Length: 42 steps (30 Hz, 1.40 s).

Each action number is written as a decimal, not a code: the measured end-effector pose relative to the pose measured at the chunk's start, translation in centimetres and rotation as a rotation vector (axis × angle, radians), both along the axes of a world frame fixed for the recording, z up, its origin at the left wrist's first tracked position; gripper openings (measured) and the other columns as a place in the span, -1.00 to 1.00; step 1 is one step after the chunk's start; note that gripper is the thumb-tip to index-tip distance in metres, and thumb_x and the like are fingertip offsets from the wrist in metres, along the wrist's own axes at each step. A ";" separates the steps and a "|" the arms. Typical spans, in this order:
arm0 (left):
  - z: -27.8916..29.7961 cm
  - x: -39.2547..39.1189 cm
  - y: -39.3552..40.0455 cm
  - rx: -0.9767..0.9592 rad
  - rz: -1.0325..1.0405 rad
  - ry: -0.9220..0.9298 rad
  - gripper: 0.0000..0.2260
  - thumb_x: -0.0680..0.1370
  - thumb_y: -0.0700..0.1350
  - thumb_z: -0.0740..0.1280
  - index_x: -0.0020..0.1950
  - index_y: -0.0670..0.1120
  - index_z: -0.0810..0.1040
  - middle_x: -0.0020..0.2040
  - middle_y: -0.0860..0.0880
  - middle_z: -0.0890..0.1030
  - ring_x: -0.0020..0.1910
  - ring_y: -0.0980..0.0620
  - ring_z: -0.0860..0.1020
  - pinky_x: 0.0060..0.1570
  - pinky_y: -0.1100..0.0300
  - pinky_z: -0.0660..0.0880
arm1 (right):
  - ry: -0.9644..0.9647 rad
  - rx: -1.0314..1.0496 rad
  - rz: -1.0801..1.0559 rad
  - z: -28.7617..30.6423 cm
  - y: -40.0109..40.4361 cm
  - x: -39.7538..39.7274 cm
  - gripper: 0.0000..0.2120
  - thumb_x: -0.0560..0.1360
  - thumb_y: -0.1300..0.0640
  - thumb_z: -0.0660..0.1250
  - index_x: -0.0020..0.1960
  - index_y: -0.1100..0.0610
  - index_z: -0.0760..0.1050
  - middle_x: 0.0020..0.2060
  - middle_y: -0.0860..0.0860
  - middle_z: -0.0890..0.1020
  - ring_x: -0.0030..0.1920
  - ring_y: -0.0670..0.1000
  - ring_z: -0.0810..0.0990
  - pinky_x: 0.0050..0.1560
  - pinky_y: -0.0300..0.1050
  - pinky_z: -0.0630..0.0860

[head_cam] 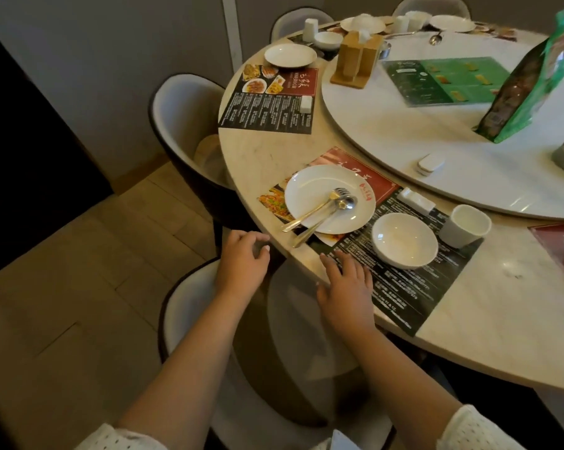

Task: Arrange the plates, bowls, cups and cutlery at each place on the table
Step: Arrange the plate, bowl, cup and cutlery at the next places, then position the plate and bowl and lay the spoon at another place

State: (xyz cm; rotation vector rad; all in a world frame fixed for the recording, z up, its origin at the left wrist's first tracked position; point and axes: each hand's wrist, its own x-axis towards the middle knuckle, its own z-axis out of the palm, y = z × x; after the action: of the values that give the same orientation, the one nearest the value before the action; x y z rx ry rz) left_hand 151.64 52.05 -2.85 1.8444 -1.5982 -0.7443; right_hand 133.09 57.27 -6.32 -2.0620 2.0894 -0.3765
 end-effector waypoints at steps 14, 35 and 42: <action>-0.6 16.1 -9.3 0.030 -0.215 0.256 -0.83 0.57 -0.14 0.30 0.06 0.13 0.53 0.05 0.09 0.57 -0.06 0.21 0.54 -0.25 0.45 0.40 | -0.271 -0.164 -0.224 2.6 -7.2 21.4 -0.75 0.52 0.16 0.28 0.19 0.02 0.54 0.09 -0.01 0.48 0.20 0.01 0.38 0.25 0.04 0.34; 1.2 26.7 -24.1 0.082 -0.353 0.370 -0.80 0.58 -0.12 0.30 0.01 0.23 0.54 0.00 0.21 0.61 0.03 0.26 0.56 -0.13 0.40 0.46 | -0.421 -0.216 -0.458 2.4 -22.5 30.3 -0.79 0.52 0.12 0.30 0.12 -0.10 0.53 0.04 -0.12 0.43 0.16 -0.06 0.36 0.24 0.03 0.41; 2.6 25.9 -35.8 0.087 -0.478 0.314 -0.82 0.59 -0.11 0.28 0.08 0.16 0.55 0.02 0.16 0.61 0.04 0.22 0.56 -0.07 0.32 0.48 | -0.429 -0.232 -0.585 2.1 -33.2 29.9 -0.78 0.51 0.15 0.33 0.08 -0.12 0.53 0.04 -0.18 0.39 0.17 -0.07 0.35 0.20 -0.10 0.38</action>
State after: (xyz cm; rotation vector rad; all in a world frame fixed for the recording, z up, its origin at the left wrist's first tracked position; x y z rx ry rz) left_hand 177.54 16.29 -0.29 1.3192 -1.8282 -1.2598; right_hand 162.94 24.03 -4.18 -1.2502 2.3931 -1.0778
